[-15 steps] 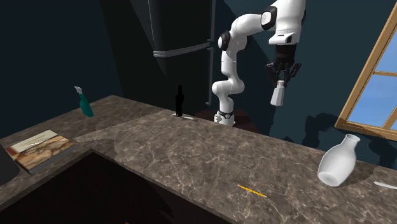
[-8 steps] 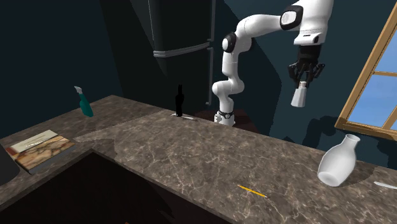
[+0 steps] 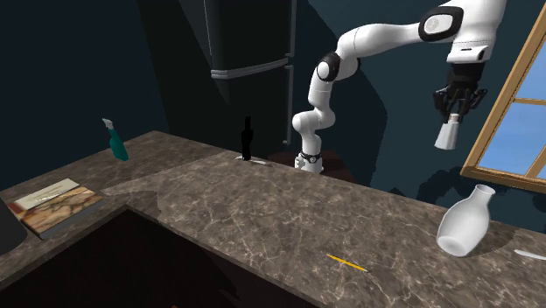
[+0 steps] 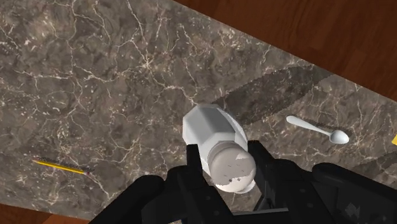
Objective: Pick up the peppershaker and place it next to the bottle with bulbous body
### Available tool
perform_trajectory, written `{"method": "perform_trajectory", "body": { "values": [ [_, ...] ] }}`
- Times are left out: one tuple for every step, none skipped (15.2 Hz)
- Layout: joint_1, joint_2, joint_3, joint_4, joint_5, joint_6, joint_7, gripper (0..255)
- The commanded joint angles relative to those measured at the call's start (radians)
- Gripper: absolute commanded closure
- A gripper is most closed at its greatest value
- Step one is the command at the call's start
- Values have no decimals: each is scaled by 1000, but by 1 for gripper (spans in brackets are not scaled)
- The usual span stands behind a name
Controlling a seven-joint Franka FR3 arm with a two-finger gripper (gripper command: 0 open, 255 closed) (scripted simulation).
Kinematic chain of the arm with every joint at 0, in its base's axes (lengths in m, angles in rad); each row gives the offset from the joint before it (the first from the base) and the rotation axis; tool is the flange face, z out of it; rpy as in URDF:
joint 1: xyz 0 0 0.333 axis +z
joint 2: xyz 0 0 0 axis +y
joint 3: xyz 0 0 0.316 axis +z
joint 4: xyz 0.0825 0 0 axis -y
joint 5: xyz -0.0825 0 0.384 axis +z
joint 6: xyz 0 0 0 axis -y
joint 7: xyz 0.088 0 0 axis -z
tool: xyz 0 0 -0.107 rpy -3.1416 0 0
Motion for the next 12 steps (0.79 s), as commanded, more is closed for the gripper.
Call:
{"method": "perform_trajectory", "body": {
  "values": [
    [36, 79, 16, 109, -27, -32, 42, 255],
    [58, 124, 23, 174, -43, -53, 63, 255],
    [83, 175, 28, 249, -60, -80, 82, 255],
    [112, 234, 31, 341, -79, -113, 99, 255],
    [136, 282, 31, 418, -93, -143, 109, 255],
    [127, 257, 31, 363, -86, -112, 109, 255],
    [119, 237, 32, 314, -80, -84, 110, 255],
    [113, 219, 32, 271, -75, -59, 110, 255],
    [107, 204, 33, 232, -71, -35, 110, 255],
    [102, 190, 33, 196, -67, -13, 109, 255],
    [97, 177, 33, 163, -63, 8, 109, 255],
    [93, 166, 33, 131, -60, 29, 109, 255]
  ]
}}
